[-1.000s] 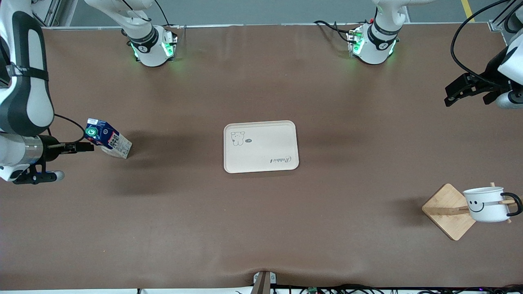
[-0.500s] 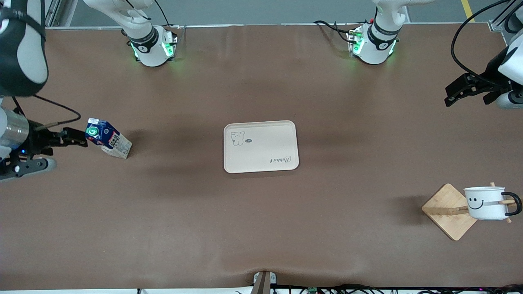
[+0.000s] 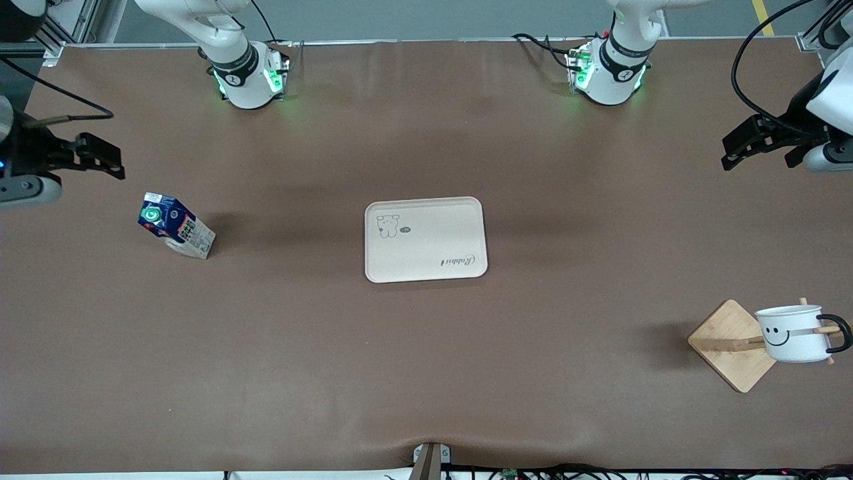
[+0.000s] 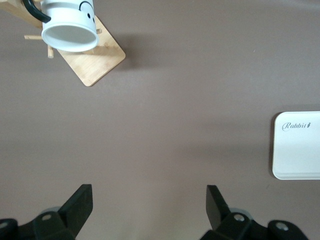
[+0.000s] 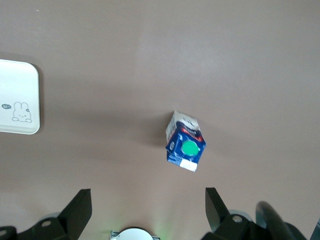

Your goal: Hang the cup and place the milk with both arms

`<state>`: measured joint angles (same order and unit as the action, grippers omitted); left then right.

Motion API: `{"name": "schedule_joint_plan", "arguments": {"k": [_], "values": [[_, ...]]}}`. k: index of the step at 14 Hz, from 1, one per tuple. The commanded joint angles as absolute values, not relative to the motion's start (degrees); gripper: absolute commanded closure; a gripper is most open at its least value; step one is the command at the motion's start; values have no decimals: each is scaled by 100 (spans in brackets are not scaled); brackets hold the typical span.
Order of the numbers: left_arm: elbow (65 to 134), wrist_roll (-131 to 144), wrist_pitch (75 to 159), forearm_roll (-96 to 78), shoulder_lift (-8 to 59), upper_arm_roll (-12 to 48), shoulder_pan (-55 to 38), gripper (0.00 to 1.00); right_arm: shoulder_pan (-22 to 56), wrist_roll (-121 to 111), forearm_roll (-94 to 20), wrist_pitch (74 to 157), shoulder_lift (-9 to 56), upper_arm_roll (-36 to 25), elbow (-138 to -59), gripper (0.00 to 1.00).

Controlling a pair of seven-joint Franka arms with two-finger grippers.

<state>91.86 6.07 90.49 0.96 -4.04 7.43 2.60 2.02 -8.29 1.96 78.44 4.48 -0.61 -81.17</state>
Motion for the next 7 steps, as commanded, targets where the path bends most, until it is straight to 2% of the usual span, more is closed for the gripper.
{"name": "schedule_joint_plan", "arguments": {"k": [1,3,7], "values": [[9528,686,9290,53,-677,773,290,0,18,-773,-17,8104,-280,-70,-9043,0],[9475,633,9281,44,-633,765,299,0,96,-773,-18,8226,-596,-44,-9350,0],[9334,589,9264,62,-537,756,299,0,-70,-773,-18,8332,-580,-61,-9360,0]]}}
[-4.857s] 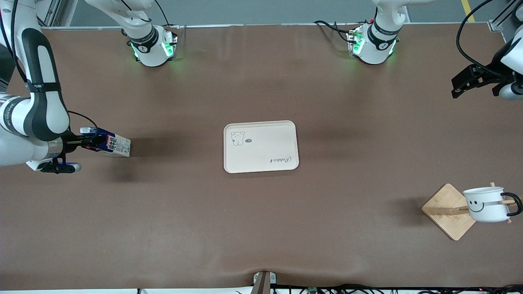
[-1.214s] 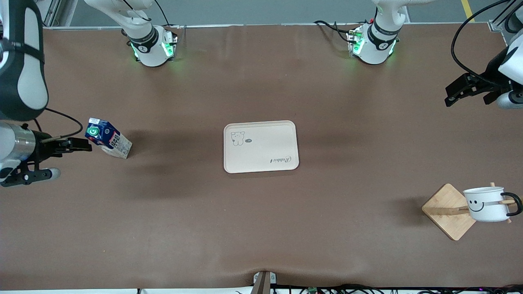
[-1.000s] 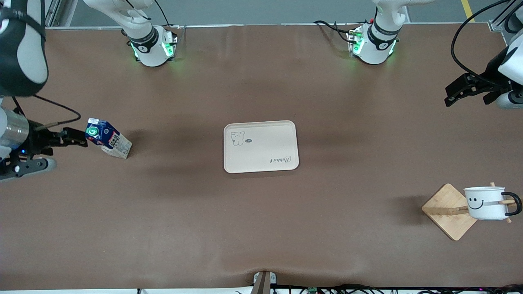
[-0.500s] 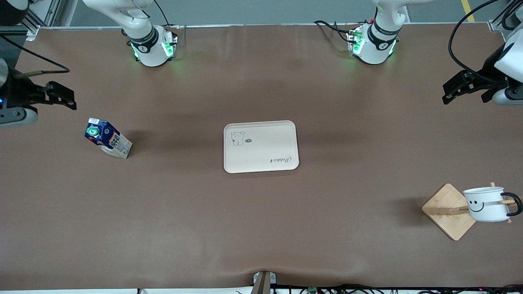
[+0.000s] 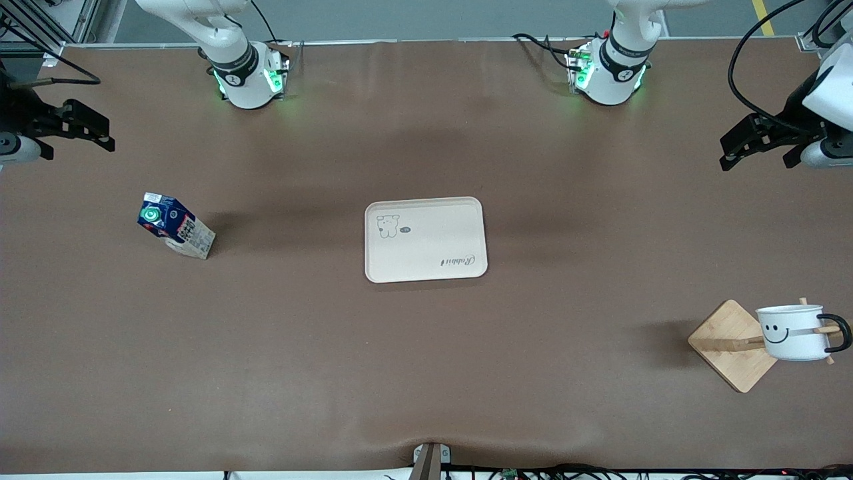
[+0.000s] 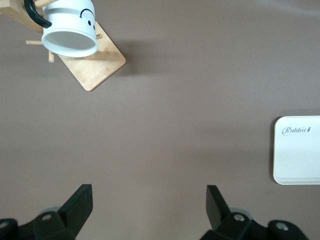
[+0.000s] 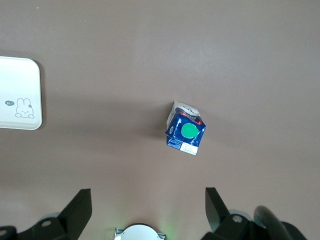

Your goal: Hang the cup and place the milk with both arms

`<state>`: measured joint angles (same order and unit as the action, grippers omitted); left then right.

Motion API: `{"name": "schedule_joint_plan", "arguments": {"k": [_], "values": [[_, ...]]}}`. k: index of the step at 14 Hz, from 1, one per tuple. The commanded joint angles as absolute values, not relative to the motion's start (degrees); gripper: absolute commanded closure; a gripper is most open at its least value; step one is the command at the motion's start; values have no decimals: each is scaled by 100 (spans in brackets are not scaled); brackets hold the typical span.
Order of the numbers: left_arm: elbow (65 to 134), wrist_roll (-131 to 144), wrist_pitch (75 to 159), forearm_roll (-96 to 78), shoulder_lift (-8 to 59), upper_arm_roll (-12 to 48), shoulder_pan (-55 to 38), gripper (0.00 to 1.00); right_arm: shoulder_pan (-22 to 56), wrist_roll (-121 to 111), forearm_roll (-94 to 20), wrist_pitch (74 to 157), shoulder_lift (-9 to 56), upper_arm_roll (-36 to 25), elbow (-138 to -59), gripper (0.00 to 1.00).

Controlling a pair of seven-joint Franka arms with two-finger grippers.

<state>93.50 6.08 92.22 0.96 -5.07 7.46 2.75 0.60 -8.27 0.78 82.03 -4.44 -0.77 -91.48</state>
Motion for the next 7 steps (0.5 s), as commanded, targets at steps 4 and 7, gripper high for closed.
{"name": "schedule_joint_plan", "arguments": {"k": [4,7], "values": [[9316,580,9238,88,-536,756,290,0,-307,-773,-202,8332,-563,-70,-9369,0],[9316,580,9176,114,-545,765,290,0,-325,-782,-193,8315,-562,-62,-9360,0]]}}
